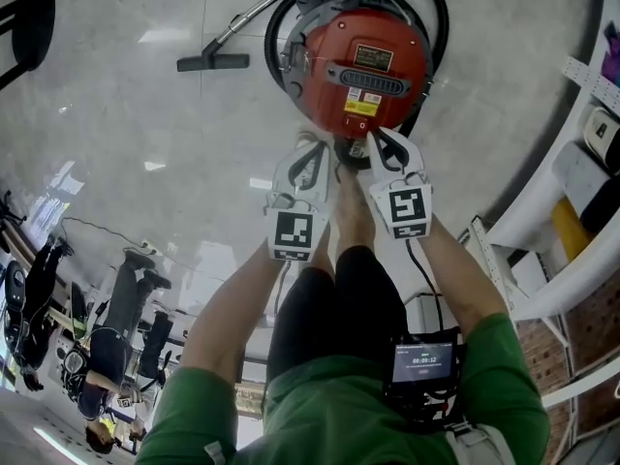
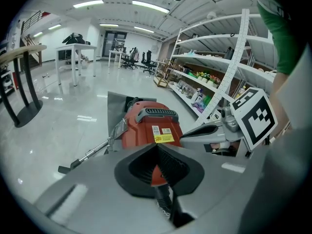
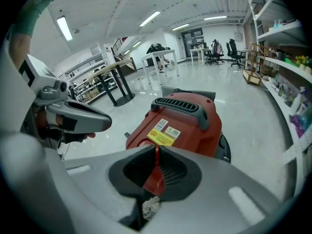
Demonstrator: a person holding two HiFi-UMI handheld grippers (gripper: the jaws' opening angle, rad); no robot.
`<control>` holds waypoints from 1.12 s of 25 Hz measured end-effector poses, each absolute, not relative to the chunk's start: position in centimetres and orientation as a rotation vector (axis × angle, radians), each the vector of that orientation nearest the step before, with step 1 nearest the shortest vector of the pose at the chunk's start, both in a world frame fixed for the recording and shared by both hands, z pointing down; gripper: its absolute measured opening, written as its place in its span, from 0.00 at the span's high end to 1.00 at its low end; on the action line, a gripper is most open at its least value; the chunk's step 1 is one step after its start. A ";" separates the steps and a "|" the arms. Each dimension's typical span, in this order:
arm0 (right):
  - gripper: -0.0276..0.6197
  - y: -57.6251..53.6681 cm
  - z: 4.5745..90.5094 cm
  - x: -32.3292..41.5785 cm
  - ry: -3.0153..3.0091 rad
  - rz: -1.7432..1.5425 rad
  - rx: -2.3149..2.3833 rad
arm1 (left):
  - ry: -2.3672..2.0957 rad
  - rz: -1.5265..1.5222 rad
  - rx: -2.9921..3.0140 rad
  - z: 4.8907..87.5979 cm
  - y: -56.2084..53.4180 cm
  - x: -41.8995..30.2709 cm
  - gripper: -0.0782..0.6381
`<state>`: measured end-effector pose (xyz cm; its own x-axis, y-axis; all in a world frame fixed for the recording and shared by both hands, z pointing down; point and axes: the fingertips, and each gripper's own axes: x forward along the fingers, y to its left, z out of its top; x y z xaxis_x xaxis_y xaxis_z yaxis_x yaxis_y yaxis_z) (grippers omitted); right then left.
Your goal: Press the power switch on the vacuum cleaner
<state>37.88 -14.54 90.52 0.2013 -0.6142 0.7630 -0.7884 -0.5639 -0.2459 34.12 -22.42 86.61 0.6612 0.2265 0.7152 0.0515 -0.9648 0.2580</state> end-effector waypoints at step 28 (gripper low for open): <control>0.94 -14.2 92.7 37.8 -1.295 1.399 2.285 | 0.213 1.224 2.645 88.5 -22.7 34.4 0.88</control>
<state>37.75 -14.17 92.74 0.1848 -0.5863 0.7887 -0.7416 -0.6098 -0.2796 34.36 -22.73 88.50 0.6429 0.2215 0.7332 0.0393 -0.9655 0.2572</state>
